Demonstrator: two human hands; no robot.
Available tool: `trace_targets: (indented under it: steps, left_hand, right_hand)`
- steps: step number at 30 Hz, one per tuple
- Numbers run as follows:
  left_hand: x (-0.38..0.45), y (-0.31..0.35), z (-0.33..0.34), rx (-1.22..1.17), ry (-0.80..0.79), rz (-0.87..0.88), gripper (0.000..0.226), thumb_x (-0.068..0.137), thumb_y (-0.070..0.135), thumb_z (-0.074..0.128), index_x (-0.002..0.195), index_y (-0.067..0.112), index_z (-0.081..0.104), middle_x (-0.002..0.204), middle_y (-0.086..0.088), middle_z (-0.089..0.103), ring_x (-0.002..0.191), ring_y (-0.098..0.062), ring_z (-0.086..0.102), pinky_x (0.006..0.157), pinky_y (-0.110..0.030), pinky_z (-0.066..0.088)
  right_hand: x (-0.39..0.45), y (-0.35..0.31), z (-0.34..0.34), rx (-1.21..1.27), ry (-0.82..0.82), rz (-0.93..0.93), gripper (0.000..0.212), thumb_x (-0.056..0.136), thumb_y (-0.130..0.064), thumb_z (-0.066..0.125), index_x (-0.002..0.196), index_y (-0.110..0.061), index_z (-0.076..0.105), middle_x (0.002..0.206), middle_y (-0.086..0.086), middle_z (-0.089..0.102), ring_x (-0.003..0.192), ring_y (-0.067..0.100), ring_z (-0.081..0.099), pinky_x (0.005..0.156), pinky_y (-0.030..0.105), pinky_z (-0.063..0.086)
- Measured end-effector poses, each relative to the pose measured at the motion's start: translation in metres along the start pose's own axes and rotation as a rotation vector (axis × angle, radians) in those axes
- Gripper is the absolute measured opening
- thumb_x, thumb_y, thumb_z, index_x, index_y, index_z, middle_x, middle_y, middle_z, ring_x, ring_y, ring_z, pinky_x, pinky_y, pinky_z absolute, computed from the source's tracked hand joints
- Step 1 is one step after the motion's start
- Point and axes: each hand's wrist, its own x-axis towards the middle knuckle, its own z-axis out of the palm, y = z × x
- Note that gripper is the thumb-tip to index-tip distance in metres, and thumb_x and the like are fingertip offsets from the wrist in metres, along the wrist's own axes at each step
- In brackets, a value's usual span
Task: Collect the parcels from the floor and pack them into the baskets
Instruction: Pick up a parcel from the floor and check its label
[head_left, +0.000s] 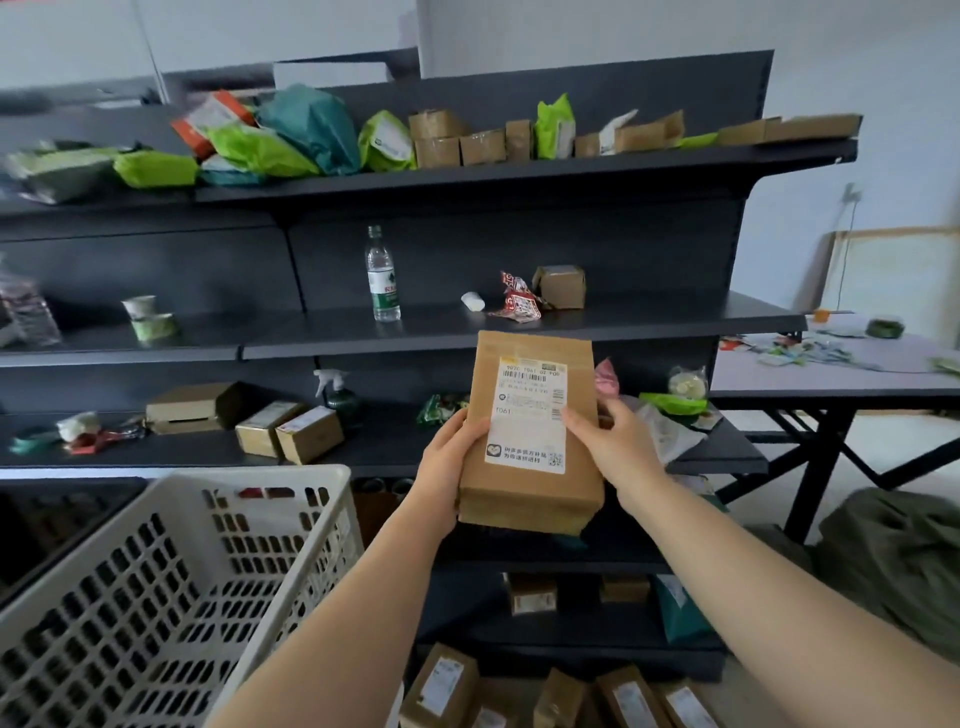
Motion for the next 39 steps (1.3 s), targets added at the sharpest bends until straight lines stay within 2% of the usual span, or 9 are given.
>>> trace_targets:
  steps: [5, 8, 11, 15, 20, 25, 29, 34, 39]
  left_hand:
    - [-0.005, 0.018, 0.012, 0.073, 0.069, 0.061, 0.043, 0.080, 0.047, 0.062, 0.122, 0.040, 0.057, 0.122, 0.000, 0.058, 0.110, -0.026, 0.056, 0.098, -0.049, 0.045]
    - [-0.007, 0.035, 0.019, 0.207, 0.051, 0.187, 0.018, 0.086, 0.036, 0.061, 0.102, 0.044, 0.065, 0.118, 0.011, 0.056, 0.106, -0.015, 0.052, 0.085, -0.033, 0.046]
    - [-0.008, 0.051, 0.026, 0.343, 0.000, 0.316, 0.030, 0.082, 0.020, 0.068, 0.094, 0.047, 0.063, 0.113, 0.011, 0.059, 0.096, -0.008, 0.057, 0.065, -0.018, 0.046]
    - [-0.006, 0.059, 0.033, 0.498, -0.010, 0.338, 0.029, 0.083, 0.022, 0.068, 0.101, 0.042, 0.059, 0.117, 0.006, 0.057, 0.103, -0.012, 0.055, 0.073, -0.024, 0.048]
    - [-0.010, 0.057, 0.018, 0.664, 0.092, 0.323, 0.026, 0.093, 0.031, 0.052, 0.117, 0.031, 0.060, 0.123, 0.001, 0.056, 0.103, -0.012, 0.054, 0.076, -0.024, 0.044]
    - [-0.033, 0.062, -0.021, 0.425, 0.190, 0.113, 0.036, 0.085, 0.057, 0.051, 0.112, 0.034, 0.057, 0.114, 0.005, 0.058, 0.098, -0.013, 0.054, 0.083, -0.033, 0.045]
    - [-0.063, 0.064, -0.062, 0.172, 0.323, 0.019, 0.036, 0.088, 0.055, 0.047, 0.110, 0.028, 0.057, 0.107, 0.000, 0.065, 0.098, -0.018, 0.059, 0.083, -0.034, 0.048]
    - [-0.118, 0.067, -0.126, 0.132, 0.440, 0.084, 0.038, 0.088, 0.051, 0.050, 0.109, 0.022, 0.062, 0.095, 0.003, 0.074, 0.092, -0.014, 0.066, 0.082, -0.032, 0.047]
    - [-0.175, 0.074, -0.187, 0.154, 0.612, 0.128, 0.033, 0.078, 0.055, 0.059, 0.093, 0.029, 0.074, 0.089, 0.007, 0.075, 0.080, -0.009, 0.070, 0.077, -0.030, 0.047]
  right_hand:
    - [0.003, 0.001, 0.000, 0.229, -0.039, 0.148, 0.038, 0.079, -0.036, 0.072, 0.109, -0.023, 0.053, 0.107, -0.002, 0.065, 0.096, 0.019, 0.062, 0.081, 0.038, 0.051]
    - [0.010, 0.007, -0.015, 0.507, -0.172, 0.359, 0.055, 0.073, -0.040, 0.074, 0.120, -0.017, 0.058, 0.112, 0.009, 0.068, 0.102, 0.029, 0.064, 0.085, 0.044, 0.052]
    - [0.012, 0.021, -0.020, 0.688, -0.233, 0.457, 0.065, 0.062, -0.050, 0.072, 0.120, -0.023, 0.060, 0.115, 0.010, 0.068, 0.107, 0.031, 0.063, 0.090, 0.048, 0.050]
    - [0.008, 0.033, -0.018, 0.786, -0.270, 0.477, 0.063, 0.065, -0.053, 0.068, 0.122, -0.027, 0.059, 0.120, 0.009, 0.065, 0.110, 0.031, 0.061, 0.089, 0.047, 0.051]
    - [0.007, 0.021, -0.016, 0.681, -0.262, 0.367, 0.053, 0.072, -0.030, 0.072, 0.123, -0.021, 0.057, 0.116, 0.007, 0.068, 0.106, 0.027, 0.062, 0.082, 0.044, 0.053]
    - [-0.004, -0.013, 0.015, 0.429, -0.276, 0.106, 0.038, 0.081, -0.016, 0.069, 0.116, -0.025, 0.061, 0.102, -0.006, 0.072, 0.098, 0.017, 0.064, 0.074, 0.034, 0.051]
    - [-0.031, -0.036, 0.060, 0.350, -0.373, -0.040, 0.051, 0.078, -0.021, 0.073, 0.124, -0.034, 0.055, 0.103, -0.018, 0.067, 0.094, 0.004, 0.062, 0.071, 0.022, 0.051]
    - [-0.071, -0.054, 0.126, 0.298, -0.519, -0.171, 0.069, 0.078, -0.021, 0.073, 0.139, -0.029, 0.041, 0.114, -0.016, 0.059, 0.108, 0.006, 0.055, 0.092, 0.032, 0.048]
    - [-0.116, -0.064, 0.188, 0.350, -0.657, -0.158, 0.067, 0.079, -0.017, 0.072, 0.139, -0.027, 0.043, 0.112, -0.018, 0.061, 0.103, 0.002, 0.058, 0.083, 0.025, 0.052]
